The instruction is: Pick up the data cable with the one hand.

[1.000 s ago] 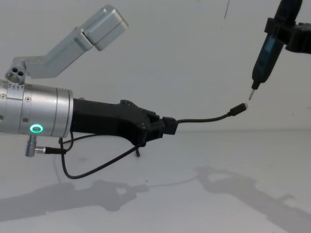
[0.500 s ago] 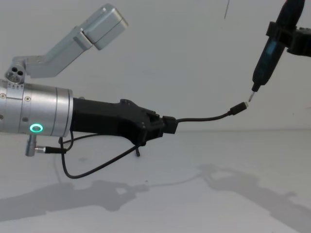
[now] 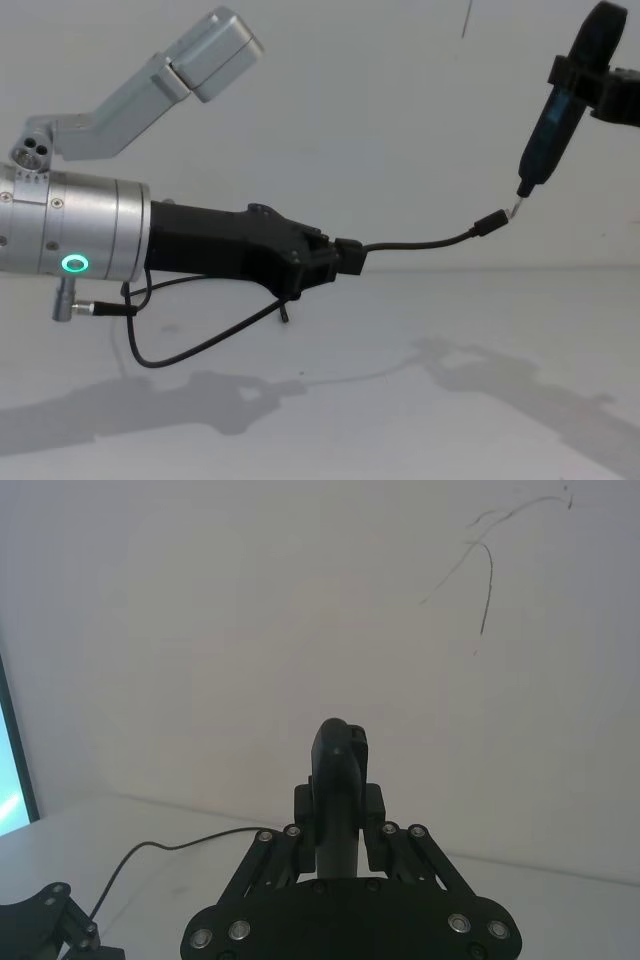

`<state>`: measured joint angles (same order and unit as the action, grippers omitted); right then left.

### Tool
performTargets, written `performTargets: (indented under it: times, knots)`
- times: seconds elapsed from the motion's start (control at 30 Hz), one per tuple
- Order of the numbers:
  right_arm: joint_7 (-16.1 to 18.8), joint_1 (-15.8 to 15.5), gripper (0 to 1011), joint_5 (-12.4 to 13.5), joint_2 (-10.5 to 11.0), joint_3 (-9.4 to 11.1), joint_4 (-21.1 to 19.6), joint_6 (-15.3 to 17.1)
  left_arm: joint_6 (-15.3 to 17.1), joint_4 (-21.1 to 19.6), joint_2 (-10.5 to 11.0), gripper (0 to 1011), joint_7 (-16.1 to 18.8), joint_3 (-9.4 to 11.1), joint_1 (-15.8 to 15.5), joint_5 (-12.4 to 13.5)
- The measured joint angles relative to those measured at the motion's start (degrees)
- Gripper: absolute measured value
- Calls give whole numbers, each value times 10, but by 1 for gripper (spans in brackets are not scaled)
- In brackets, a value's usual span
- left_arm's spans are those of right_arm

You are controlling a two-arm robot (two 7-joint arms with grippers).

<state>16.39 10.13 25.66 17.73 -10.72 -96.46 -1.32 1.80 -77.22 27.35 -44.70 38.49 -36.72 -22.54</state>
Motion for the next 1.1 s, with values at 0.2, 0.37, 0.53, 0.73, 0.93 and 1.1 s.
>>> performTargets:
  times: [0.2, 0.37, 0.53, 0.73, 0.93, 1.1]
  knots:
    - [1, 2, 263, 3, 1, -2, 4, 0, 0, 0, 0, 40, 0, 0, 0, 0]
    - [2, 3, 263, 4, 3, -4, 8, 0, 0, 0, 0, 40, 0, 0, 0, 0]
    - [2, 4, 263, 4, 4, -6, 10, 0, 0, 0, 0, 40, 0, 0, 0, 0]
    - [3, 5, 263, 4, 5, -7, 11, 1, 0, 0, 0, 39, 0, 0, 0, 0]
    - [3, 6, 263, 4, 5, -8, 12, 1, 0, 0, 0, 40, 0, 0, 0, 0]
    - [3, 6, 263, 4, 5, -8, 13, 2, 0, 0, 0, 40, 0, 0, 0, 0]
